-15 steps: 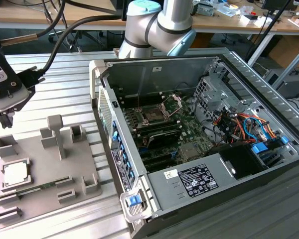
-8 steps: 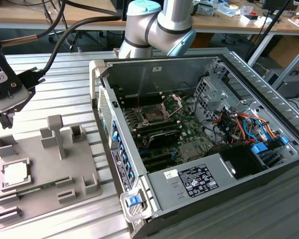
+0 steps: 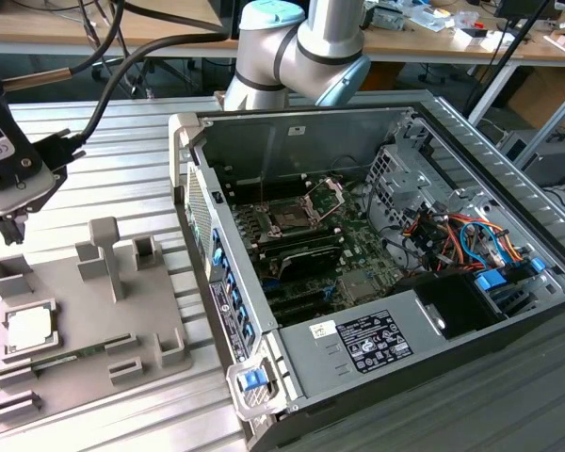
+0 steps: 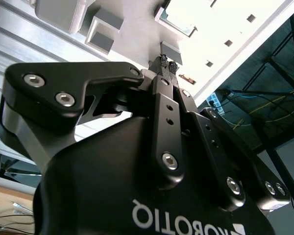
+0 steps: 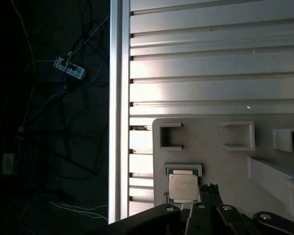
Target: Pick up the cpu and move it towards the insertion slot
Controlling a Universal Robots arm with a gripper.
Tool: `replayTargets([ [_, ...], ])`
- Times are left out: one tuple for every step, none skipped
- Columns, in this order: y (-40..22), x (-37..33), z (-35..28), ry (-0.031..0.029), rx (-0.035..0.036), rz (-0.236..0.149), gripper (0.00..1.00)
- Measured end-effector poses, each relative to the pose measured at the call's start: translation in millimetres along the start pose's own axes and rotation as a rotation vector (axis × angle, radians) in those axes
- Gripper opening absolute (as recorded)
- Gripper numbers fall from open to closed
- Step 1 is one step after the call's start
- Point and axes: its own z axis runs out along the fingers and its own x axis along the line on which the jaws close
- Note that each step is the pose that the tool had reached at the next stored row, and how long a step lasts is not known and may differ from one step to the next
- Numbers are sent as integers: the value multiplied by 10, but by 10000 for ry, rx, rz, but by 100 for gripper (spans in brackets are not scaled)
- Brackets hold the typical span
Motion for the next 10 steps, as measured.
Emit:
replayTargets([
  [0,0,2,0,0,0,11],
  [0,1,3,0,0,1,11],
  [0,1,6,0,0,0,11],
  [0,2,8,0,0,0,11],
  [0,2,9,0,0,1,11],
  [0,2,11,0,1,1,11],
  [0,3,13,0,0,0,11],
  [-1,4,16,-1,0,0,11],
  [-1,4,18,0,0,0,11],
  [-1,5,20,0,0,1,11],
])
